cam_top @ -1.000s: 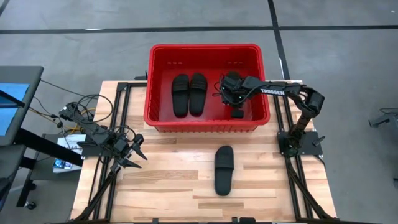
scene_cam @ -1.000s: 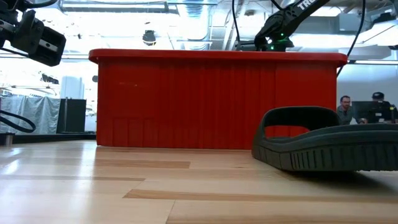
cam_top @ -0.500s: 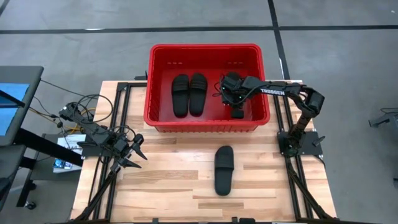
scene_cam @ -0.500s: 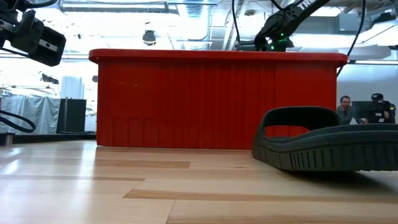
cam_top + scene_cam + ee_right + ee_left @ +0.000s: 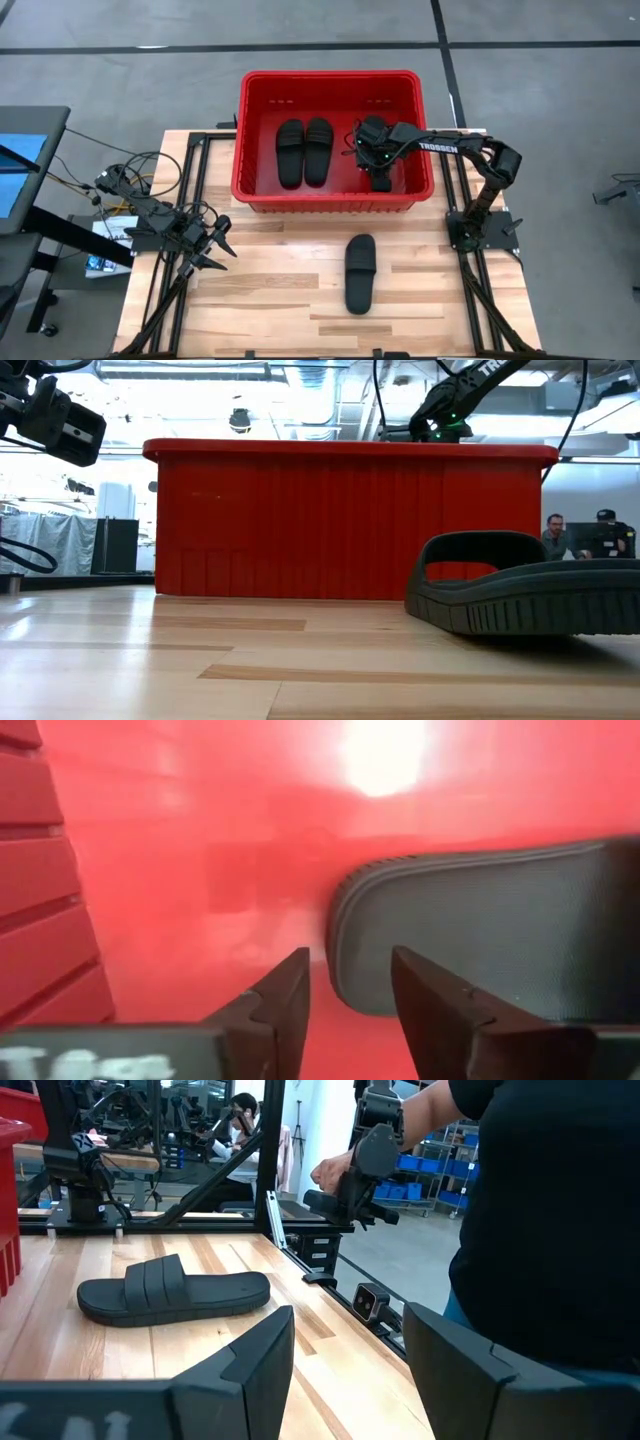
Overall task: Pick and place slides into bin
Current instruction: Put the black slide into the red container
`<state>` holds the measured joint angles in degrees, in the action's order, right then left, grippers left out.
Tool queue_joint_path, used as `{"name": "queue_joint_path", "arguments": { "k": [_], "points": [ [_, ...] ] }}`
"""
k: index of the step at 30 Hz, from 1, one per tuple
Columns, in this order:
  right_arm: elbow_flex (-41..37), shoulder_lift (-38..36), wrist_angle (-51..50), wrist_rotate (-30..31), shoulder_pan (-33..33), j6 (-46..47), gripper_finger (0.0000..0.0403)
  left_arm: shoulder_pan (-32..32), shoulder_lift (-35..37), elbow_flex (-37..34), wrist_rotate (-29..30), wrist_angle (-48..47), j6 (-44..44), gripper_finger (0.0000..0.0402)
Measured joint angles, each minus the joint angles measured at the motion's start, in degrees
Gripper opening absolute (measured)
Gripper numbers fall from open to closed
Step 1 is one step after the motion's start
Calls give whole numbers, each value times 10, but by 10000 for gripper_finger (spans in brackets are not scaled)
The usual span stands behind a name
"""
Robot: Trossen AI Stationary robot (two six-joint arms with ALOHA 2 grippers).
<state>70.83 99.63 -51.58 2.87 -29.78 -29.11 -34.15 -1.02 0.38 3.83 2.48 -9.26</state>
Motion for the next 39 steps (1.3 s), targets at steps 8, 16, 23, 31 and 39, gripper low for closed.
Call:
{"name": "queue_joint_path", "arguments": {
  "k": [8,16,23,31,39],
  "points": [
    [0,-19,3,15,0,-15,136,0,0,0,0,0,0,178],
    [1,-75,7,17,-3,-29,121,0,0,0,0,0,0,178],
    [46,-123,12,36,-5,-36,123,0,0,0,0,0,0,178],
    [150,-166,9,62,-6,-56,121,0,0,0,0,0,0,178],
    [256,-213,-109,64,67,-24,122,0,0,0,0,0,0,178]
  ]
}}
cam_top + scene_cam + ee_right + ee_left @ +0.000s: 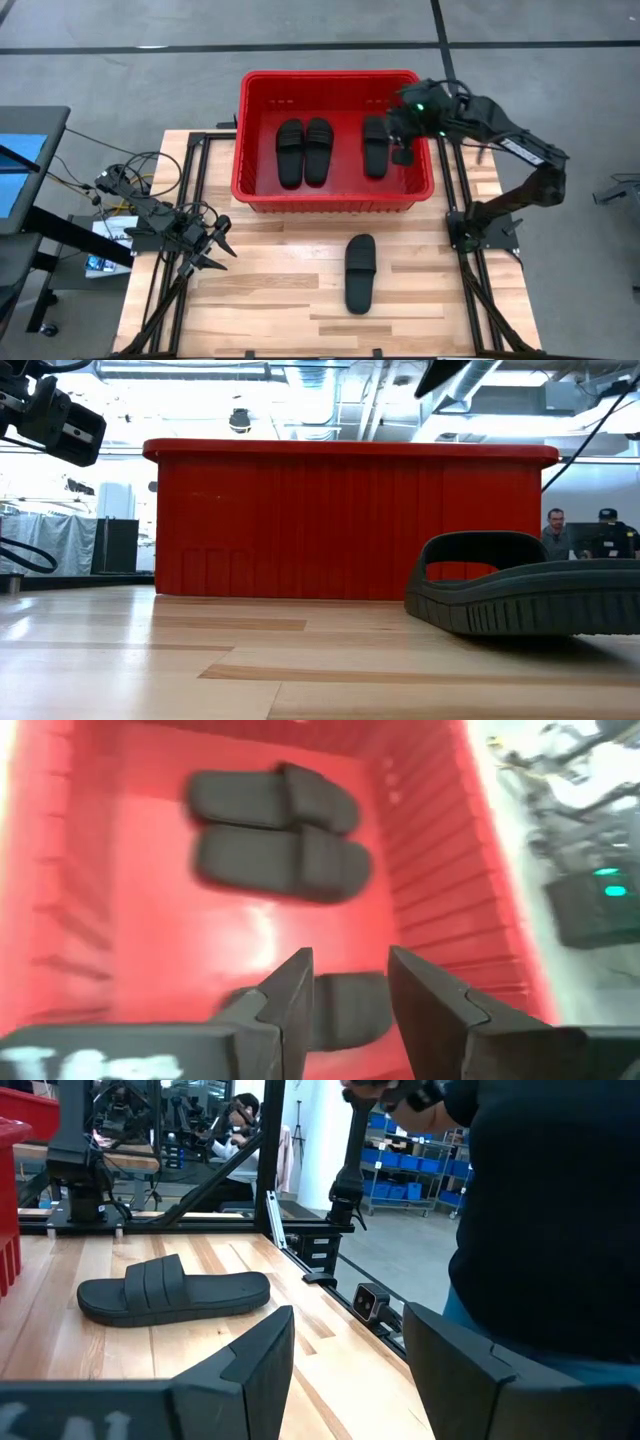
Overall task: Pick and place slides into bin
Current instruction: Put the black slide into the red container
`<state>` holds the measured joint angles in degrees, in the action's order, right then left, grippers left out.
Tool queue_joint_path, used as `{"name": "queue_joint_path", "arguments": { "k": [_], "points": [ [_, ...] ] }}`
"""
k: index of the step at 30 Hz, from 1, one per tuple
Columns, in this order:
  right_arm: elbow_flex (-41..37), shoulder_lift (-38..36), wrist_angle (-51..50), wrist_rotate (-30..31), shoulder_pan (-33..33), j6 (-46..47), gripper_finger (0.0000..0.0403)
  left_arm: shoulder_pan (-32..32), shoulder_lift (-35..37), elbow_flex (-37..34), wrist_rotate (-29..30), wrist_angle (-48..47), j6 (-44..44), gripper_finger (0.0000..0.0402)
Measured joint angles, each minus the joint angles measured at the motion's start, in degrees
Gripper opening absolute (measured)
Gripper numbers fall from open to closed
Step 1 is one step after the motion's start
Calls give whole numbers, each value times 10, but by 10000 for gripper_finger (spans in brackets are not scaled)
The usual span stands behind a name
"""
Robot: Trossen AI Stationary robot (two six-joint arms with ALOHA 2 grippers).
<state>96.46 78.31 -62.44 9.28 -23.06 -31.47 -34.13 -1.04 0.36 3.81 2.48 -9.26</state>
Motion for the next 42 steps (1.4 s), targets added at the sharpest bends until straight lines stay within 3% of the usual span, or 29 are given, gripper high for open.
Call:
{"name": "queue_joint_path", "arguments": {
  "k": [8,18,23,33,42],
  "points": [
    [32,-18,-83,5,175,192,121,0,0,0,0,0,0,178],
    [31,9,-107,155,446,471,112,0,0,0,0,0,0,178],
    [30,59,-136,192,549,592,111,0,0,0,0,0,0,178],
    [30,186,-129,192,662,750,111,0,0,0,0,0,0,178],
    [30,289,-50,177,707,781,111,0,0,0,0,0,0,178]
  ]
}}
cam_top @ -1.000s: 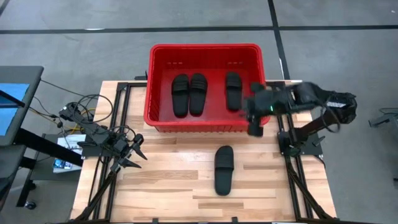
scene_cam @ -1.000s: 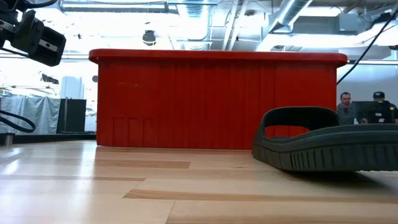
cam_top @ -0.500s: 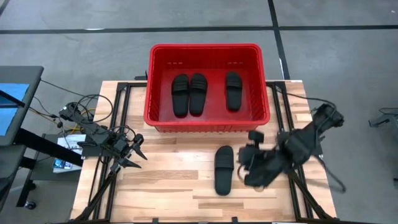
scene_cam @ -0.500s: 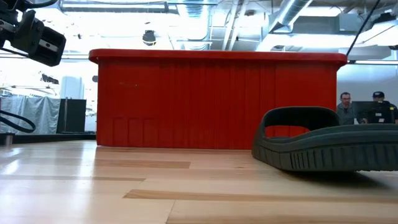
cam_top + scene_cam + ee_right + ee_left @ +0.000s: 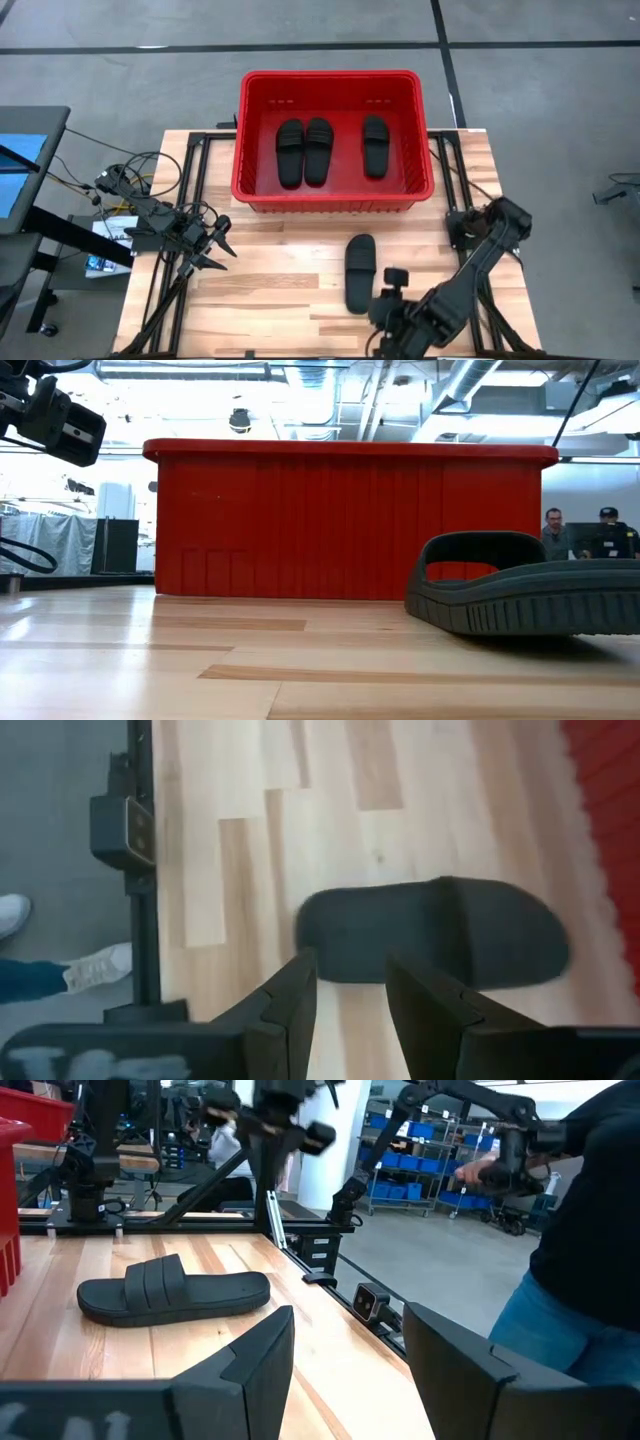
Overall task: Pick and place slides into bin
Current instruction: Put the black slide into the red container
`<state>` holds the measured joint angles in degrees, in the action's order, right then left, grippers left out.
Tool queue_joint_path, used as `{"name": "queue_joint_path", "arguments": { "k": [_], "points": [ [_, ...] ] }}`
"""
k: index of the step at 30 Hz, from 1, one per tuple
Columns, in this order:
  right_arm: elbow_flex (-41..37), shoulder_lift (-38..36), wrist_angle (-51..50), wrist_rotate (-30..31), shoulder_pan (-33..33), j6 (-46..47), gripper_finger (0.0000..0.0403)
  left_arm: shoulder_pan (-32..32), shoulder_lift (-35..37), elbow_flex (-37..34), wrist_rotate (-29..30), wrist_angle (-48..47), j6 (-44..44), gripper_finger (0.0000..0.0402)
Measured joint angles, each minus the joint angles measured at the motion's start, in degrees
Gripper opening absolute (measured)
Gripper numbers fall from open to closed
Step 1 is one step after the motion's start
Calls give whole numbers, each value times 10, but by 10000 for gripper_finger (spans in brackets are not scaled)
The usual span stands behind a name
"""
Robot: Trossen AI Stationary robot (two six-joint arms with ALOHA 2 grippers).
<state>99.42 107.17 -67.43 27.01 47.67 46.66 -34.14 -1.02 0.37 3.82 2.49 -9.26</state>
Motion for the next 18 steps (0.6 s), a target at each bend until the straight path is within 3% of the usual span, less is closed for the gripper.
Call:
{"name": "queue_joint_path", "arguments": {
  "k": [18],
  "points": [
    [0,140,89,-47,-3,-46,111,0,0,0,0,0,0,178]
  ]
}}
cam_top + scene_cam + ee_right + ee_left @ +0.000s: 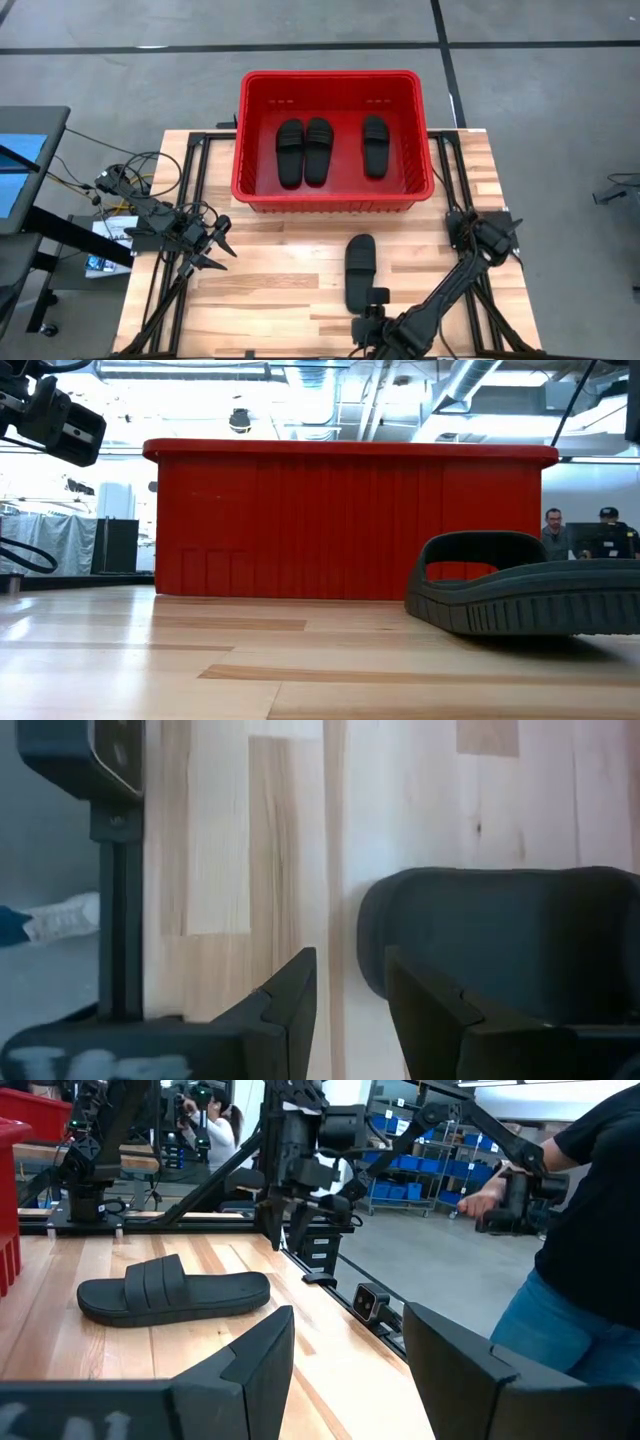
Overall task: Pick and place slides into bin
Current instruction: Put the black slide into the red container
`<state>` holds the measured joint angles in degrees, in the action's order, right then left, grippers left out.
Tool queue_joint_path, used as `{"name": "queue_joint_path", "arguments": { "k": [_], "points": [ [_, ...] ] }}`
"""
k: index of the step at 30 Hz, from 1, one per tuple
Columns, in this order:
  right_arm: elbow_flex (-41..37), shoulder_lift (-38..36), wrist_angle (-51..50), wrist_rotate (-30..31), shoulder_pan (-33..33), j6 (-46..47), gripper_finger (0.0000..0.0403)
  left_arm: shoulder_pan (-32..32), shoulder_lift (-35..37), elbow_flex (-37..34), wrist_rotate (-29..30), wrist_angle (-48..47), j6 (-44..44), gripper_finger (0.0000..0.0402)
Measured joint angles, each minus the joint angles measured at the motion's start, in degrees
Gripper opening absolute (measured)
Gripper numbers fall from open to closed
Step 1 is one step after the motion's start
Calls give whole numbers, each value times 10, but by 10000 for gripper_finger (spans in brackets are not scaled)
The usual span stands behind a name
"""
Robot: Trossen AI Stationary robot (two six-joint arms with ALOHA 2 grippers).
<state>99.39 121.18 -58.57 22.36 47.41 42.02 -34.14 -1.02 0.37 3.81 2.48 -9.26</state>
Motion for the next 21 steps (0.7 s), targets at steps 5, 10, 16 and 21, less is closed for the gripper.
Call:
{"name": "queue_joint_path", "arguments": {
  "k": [5,10,16,21],
  "points": [
    [0,1,-1,1,-9,-5,111,0,0,0,0,0,0,178],
    [0,1,-1,-11,-20,-44,111,0,0,0,0,0,0,178],
    [-5,1,4,-19,-33,-65,111,0,0,0,0,0,0,178],
    [-5,1,6,-50,-45,-89,111,0,0,0,0,0,0,178]
  ]
}}
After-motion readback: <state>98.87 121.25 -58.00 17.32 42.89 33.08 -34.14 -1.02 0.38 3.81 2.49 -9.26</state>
